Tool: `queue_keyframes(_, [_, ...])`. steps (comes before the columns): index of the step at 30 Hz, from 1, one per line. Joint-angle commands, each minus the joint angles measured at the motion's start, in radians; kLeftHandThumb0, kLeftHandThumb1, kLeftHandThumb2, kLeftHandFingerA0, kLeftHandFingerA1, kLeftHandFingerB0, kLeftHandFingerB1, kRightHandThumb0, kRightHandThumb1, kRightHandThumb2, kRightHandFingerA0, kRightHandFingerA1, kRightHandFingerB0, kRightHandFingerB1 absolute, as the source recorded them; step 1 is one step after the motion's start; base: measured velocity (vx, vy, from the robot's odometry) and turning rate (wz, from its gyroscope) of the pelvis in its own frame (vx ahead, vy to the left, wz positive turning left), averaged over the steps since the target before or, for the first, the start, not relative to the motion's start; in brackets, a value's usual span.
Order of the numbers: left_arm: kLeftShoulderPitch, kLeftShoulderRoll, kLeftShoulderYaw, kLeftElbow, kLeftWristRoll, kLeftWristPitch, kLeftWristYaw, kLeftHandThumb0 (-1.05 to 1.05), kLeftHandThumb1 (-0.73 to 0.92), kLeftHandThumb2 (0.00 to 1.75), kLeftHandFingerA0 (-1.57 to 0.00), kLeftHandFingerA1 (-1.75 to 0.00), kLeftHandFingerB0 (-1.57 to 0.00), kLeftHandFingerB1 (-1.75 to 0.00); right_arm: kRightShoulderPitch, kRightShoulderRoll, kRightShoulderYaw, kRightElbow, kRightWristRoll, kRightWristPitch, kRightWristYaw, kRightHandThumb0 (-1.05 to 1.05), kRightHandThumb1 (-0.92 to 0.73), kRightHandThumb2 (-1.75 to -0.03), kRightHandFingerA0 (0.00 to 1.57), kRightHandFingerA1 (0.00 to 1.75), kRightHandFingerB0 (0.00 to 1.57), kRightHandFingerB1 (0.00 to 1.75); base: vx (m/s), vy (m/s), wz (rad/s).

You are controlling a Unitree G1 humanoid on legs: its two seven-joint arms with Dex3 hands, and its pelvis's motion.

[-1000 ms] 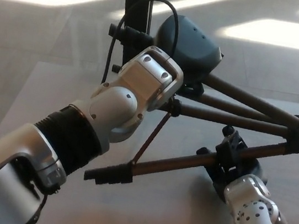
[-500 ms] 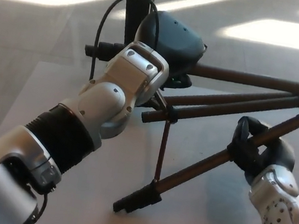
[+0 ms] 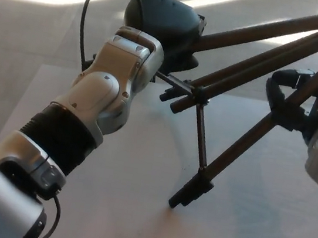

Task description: Use both hands of the robot to pick up the tripod lying in the middle of the desk and make it stand upright on the desk

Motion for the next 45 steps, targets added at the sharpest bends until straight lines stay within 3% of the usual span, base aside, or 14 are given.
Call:
queue_keyframes(1, [0.056,-0.081,0.111,-0.016,-0.110,0.069,0.132,-0.17,0.60,0.88,-0.90,-1.23,-0.82,-1.08,-0.222,-0.193,0.097,0.113,-0.197,-0.285,0.529,-1.05,-0.59,-1.16,1.10,1.41,0.73,1.00,0.00,0.000,0.00])
queue_keyframes(3, [0.078,-0.096,0.124,-0.032,-0.117,0.095,0.125,-0.17,0.59,0.87,-0.87,-1.21,-0.78,-1.02,-0.245,-0.170,0.059,0.079,-0.114,-0.138,0.526,-0.71,-0.74,-0.66,0.84,1.46,0.61,0.95,0.00,0.000,0.00])
queue_keyframes(5, [0.103,-0.108,0.134,-0.051,-0.119,0.107,0.128,-0.17,0.58,0.89,-0.88,-1.29,-0.78,-1.09,-0.342,-0.205,0.265,-0.001,-0.343,0.110,0.360,-0.54,-0.68,-0.73,0.72,1.44,0.59,1.01,0.00,0.000,0.00])
queue_keyframes(8, [0.148,-0.132,0.159,-0.080,-0.128,0.138,0.121,-0.18,0.62,0.93,-0.88,-1.56,-0.78,-1.31,-0.280,-0.209,0.157,0.060,-0.197,-0.266,0.644,-0.75,-0.85,-0.65,0.50,1.23,0.52,0.98,0.00,0.000,0.00])
queue_keyframes(13, [0.203,-0.164,0.220,-0.124,-0.155,0.170,0.142,-0.19,0.60,0.88,-0.88,-1.75,-0.68,-1.59,-0.531,-0.147,0.395,0.066,-0.412,0.222,0.406,-0.50,-0.80,-0.62,0.37,1.20,0.43,0.92,0.00,0.000,0.00])
queue_keyframes(15, [0.221,-0.182,0.248,-0.133,-0.169,0.189,0.149,-0.20,0.57,0.94,-0.86,-1.75,-0.69,-1.56,-0.565,-0.196,0.535,0.079,-0.566,0.100,0.521,-0.41,-0.75,-1.04,0.32,1.31,0.41,0.95,0.00,0.000,0.00])
queue_keyframes(18, [0.263,-0.216,0.292,-0.157,-0.192,0.215,0.164,-0.19,0.57,1.13,-0.92,-1.75,-0.78,-1.39,-0.496,-0.211,0.509,-0.001,-0.554,0.068,0.421,-0.57,-0.64,-0.73,0.66,1.40,0.65,1.12,0.00,0.000,0.00])
queue_keyframes(19, [0.264,-0.216,0.293,-0.159,-0.190,0.220,0.157,-0.19,0.58,1.14,-0.92,-1.74,-0.79,-1.38,-0.450,-0.178,0.393,-0.006,-0.414,0.010,0.436,-0.54,-0.73,-1.17,0.46,1.47,0.47,1.08,0.00,0.000,0.00])
queue_keyframes(25, [0.269,-0.216,0.322,-0.187,-0.180,0.224,0.145,-0.19,0.50,1.05,-0.93,-1.63,-0.86,-1.31,-0.373,-0.121,0.201,-0.011,-0.231,-0.086,0.472,-0.54,-0.73,-1.17,0.46,1.47,0.47,1.08,0.00,0.000,0.00])
queue_keyframes(26, [0.272,-0.216,0.332,-0.186,-0.189,0.208,0.161,-0.16,0.57,1.08,-0.88,-1.75,-0.65,-1.66,-0.662,-0.178,0.574,0.112,-0.590,0.213,0.601,-0.45,-0.67,-0.80,0.50,1.09,0.56,0.73,0.00,0.000,0.00])
queue_keyframes(27, [0.277,-0.214,0.334,-0.186,-0.191,0.194,0.170,-0.17,0.57,1.04,-0.87,-1.75,-0.66,-1.61,-0.563,-0.175,0.245,0.174,-0.220,0.085,0.768,-0.44,-0.67,-1.08,0.43,1.49,0.35,1.16,0.00,0.000,0.00])
queue_keyframes(29, [0.292,-0.219,0.334,-0.197,-0.188,0.199,0.175,-0.17,0.58,1.02,-0.86,-1.75,-0.71,-1.55,-0.641,-0.238,0.636,0.098,-0.755,0.023,0.516,-0.47,-0.67,-0.71,0.67,1.03,0.59,0.84,0.00,0.000,0.00])
queue_keyframes(44, [0.410,-0.252,0.341,-0.246,-0.180,0.228,0.183,-0.14,0.58,0.99,-0.83,-1.75,-0.69,-1.52,-0.672,-0.228,0.825,0.046,-0.957,-0.047,0.326,-0.31,-0.57,-0.96,0.91,1.74,0.72,1.47,0.00,0.000,0.00])
queue_keyframes(45, [0.423,-0.251,0.339,-0.249,-0.178,0.224,0.185,-0.14,0.48,1.02,-1.18,-1.31,-0.88,-1.02,-0.678,-0.232,0.855,0.047,-0.986,-0.046,0.330,-0.36,-0.60,-0.87,0.94,1.74,0.76,1.48,0.00,0.000,0.00])
